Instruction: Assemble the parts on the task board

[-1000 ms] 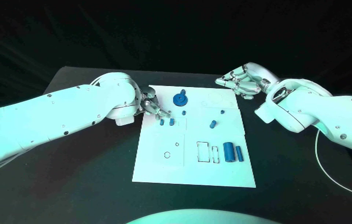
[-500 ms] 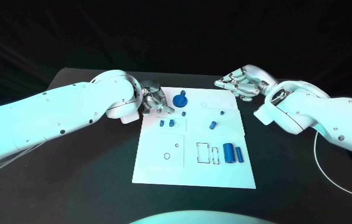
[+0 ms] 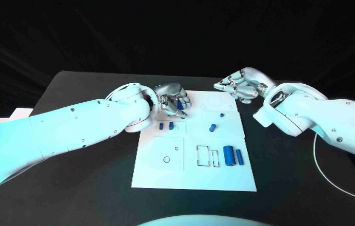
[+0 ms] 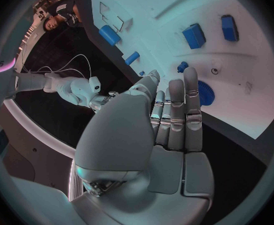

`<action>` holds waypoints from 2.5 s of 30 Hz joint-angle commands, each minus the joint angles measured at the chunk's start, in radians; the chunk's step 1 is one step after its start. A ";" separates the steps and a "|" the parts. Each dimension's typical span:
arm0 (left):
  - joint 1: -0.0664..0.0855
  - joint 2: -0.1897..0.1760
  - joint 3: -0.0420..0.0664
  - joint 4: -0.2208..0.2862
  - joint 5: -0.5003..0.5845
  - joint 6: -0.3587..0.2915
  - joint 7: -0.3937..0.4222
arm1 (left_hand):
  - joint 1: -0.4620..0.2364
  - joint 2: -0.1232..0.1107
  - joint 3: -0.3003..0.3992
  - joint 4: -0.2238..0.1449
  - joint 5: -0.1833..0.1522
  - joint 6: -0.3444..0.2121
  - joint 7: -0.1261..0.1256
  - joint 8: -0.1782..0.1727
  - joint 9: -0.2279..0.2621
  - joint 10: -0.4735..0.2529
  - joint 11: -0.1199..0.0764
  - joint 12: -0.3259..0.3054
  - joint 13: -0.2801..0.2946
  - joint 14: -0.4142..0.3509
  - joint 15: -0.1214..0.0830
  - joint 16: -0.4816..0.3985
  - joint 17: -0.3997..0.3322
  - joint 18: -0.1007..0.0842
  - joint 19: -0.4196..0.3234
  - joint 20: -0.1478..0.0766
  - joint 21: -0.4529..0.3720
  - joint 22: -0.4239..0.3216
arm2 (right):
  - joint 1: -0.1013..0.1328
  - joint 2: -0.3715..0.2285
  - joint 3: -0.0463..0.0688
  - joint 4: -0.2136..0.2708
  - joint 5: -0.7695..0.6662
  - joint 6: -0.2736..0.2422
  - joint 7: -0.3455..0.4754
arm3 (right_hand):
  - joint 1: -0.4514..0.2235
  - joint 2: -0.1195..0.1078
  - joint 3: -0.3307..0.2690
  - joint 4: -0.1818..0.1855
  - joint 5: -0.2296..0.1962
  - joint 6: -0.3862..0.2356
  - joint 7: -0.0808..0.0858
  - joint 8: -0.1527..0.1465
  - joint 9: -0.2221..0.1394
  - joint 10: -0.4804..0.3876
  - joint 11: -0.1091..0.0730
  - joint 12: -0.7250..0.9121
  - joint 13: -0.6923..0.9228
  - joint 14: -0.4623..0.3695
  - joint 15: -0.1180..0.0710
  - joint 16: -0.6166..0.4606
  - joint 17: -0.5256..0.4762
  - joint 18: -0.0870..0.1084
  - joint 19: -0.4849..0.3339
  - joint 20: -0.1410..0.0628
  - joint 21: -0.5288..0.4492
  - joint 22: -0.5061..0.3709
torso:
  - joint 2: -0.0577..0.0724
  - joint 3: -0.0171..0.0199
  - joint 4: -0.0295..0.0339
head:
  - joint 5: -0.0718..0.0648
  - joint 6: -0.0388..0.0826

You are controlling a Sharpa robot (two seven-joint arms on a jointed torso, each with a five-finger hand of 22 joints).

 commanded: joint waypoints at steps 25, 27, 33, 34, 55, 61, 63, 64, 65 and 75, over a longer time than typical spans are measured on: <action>-0.014 0.079 -0.003 -0.078 -0.220 0.125 -0.137 | -0.008 0.017 -0.015 0.011 0.001 0.114 0.010 -0.054 -0.100 0.097 -0.016 0.003 -0.124 0.256 -0.009 0.424 0.400 -0.055 0.227 -0.014 0.478 0.306 | -0.001 0.004 0.000 0.000 -0.003 0.010 0.010 | 0.011 0.000 -0.007 0.001 0.008 0.000 0.001 0.005 0.001 -0.009 0.000 0.000 0.000 0.049 0.006 -0.006 0.001 0.018 -0.007 0.001 -0.005 0.000 | -0.001 0.0010 0.0025 | -0.007 -0.005; -0.014 0.080 -0.003 -0.078 -0.221 0.124 -0.138 | -0.005 0.020 -0.010 0.011 0.001 0.119 0.010 -0.055 -0.103 0.106 -0.018 0.004 -0.127 0.258 -0.009 0.427 0.402 -0.056 0.231 -0.015 0.490 0.315 | -0.001 0.004 0.000 0.001 -0.003 0.010 0.010 | 0.011 0.000 -0.007 0.001 0.008 0.000 0.001 0.005 0.001 -0.009 0.000 0.000 0.000 0.049 0.006 -0.006 0.001 0.018 -0.007 0.001 -0.005 0.000 | -0.001 0.0009 0.0023 | -0.007 -0.004; -0.014 0.086 -0.003 -0.080 -0.221 0.127 -0.138 | -0.004 0.028 0.005 0.015 0.001 0.138 0.013 -0.055 -0.109 0.132 -0.019 0.003 -0.137 0.266 -0.007 0.437 0.408 -0.061 0.239 -0.014 0.520 0.335 | -0.001 0.004 0.000 0.001 -0.003 0.011 0.010 | 0.011 0.000 -0.007 0.001 0.008 0.000 0.001 0.005 0.001 -0.009 0.000 0.000 0.000 0.049 0.006 -0.006 0.001 0.018 -0.007 0.001 -0.005 0.000 | -0.001 0.0006 0.0016 | -0.006 -0.005; -0.014 0.087 -0.003 -0.081 -0.221 0.127 -0.138 | -0.004 0.029 0.008 0.015 0.001 0.142 0.013 -0.055 -0.110 0.136 -0.019 0.003 -0.139 0.266 -0.007 0.438 0.408 -0.061 0.240 -0.014 0.522 0.337 | -0.001 0.004 0.000 0.001 -0.003 0.011 0.010 | 0.011 0.000 -0.007 0.001 0.008 0.000 0.001 0.005 0.001 -0.009 0.000 0.000 0.000 0.049 0.006 -0.006 0.001 0.018 -0.007 0.001 -0.005 0.000 | -0.001 0.0006 0.0016 | -0.006 -0.005; -0.017 0.108 -0.003 -0.106 -0.241 0.136 -0.151 | 0.000 0.030 0.063 0.008 -0.021 0.213 0.017 -0.056 -0.129 0.235 -0.028 -0.018 -0.160 0.281 -0.014 0.456 0.414 -0.083 0.270 -0.019 0.661 0.428 | -0.001 0.007 0.000 0.000 -0.003 0.013 0.010 | 0.013 0.001 -0.007 0.001 0.010 0.001 0.001 0.005 0.001 -0.008 0.000 0.003 0.002 0.049 0.006 -0.005 0.002 0.017 -0.007 0.001 -0.005 0.000 | -0.001 0.0009 0.0021 | -0.006 -0.007; -0.017 0.108 -0.003 -0.107 -0.252 0.117 -0.148 | 0.030 0.040 0.102 -0.017 -0.028 0.231 0.023 -0.057 -0.135 0.254 -0.027 -0.033 -0.162 0.287 -0.015 0.461 0.417 -0.086 0.273 -0.020 0.681 0.443 | -0.001 0.008 0.000 0.000 -0.003 0.013 0.011 | 0.013 0.001 -0.007 0.001 0.010 0.001 0.001 0.005 0.001 -0.008 0.000 0.003 0.002 0.049 0.006 -0.005 0.002 0.017 -0.007 0.001 -0.005 0.000 | -0.001 0.0005 0.0014 | -0.006 -0.007; -0.017 0.107 -0.002 -0.105 -0.256 0.107 -0.144 | 0.040 0.042 0.120 -0.029 -0.029 0.238 0.024 -0.058 -0.137 0.262 -0.027 -0.039 -0.162 0.289 -0.015 0.464 0.421 -0.087 0.275 -0.021 0.689 0.449 | -0.001 0.008 0.000 0.000 -0.003 0.012 0.011 | 0.013 0.001 -0.007 0.001 0.010 0.001 0.001 0.005 0.001 -0.008 0.000 0.003 0.002 0.049 0.006 -0.005 0.002 0.017 -0.007 0.001 -0.005 0.000 | -0.002 0.0004 0.0014 | -0.007 -0.007; -0.018 0.107 -0.002 -0.104 -0.259 0.099 -0.140 | 0.045 0.042 0.128 -0.035 -0.029 0.241 0.024 -0.059 -0.138 0.266 -0.026 -0.041 -0.162 0.290 -0.015 0.466 0.422 -0.087 0.275 -0.021 0.693 0.452 | -0.001 0.008 0.000 0.000 -0.003 0.012 0.012 | 0.013 0.001 -0.007 0.001 0.010 0.001 0.001 0.005 0.001 -0.008 0.000 0.003 0.002 0.049 0.006 -0.005 0.002 0.017 -0.007 0.001 -0.005 0.000 | -0.002 0.0003 0.0012 | -0.007 -0.007; -0.018 0.106 -0.001 -0.103 -0.261 0.092 -0.137 | 0.047 0.042 0.135 -0.040 -0.029 0.243 0.025 -0.059 -0.139 0.270 -0.026 -0.044 -0.162 0.291 -0.015 0.467 0.424 -0.088 0.276 -0.021 0.696 0.454 | -0.001 0.008 0.000 0.000 -0.003 0.012 0.012 | 0.013 0.001 -0.007 0.001 0.010 0.001 0.001 0.005 0.001 -0.008 0.000 0.003 0.002 0.049 0.006 -0.005 0.002 0.017 -0.007 0.001 -0.005 0.000 | -0.001 0.0003 0.0014 | -0.007 -0.007; -0.019 0.085 0.005 -0.072 -0.240 0.004 -0.093 | 0.019 0.025 0.203 -0.073 -0.030 0.260 0.028 -0.076 -0.154 0.293 -0.024 -0.085 -0.163 0.296 -0.013 0.471 0.422 -0.090 0.277 -0.020 0.714 0.470 | -0.002 0.009 0.000 0.000 -0.003 0.012 0.013 | 0.015 0.002 -0.008 0.001 0.011 0.001 0.001 0.006 0.001 -0.006 0.000 0.006 0.004 0.049 0.006 -0.005 0.002 0.017 -0.007 0.001 -0.005 0.000 | -0.002 0.0009 0.0025 | -0.009 -0.005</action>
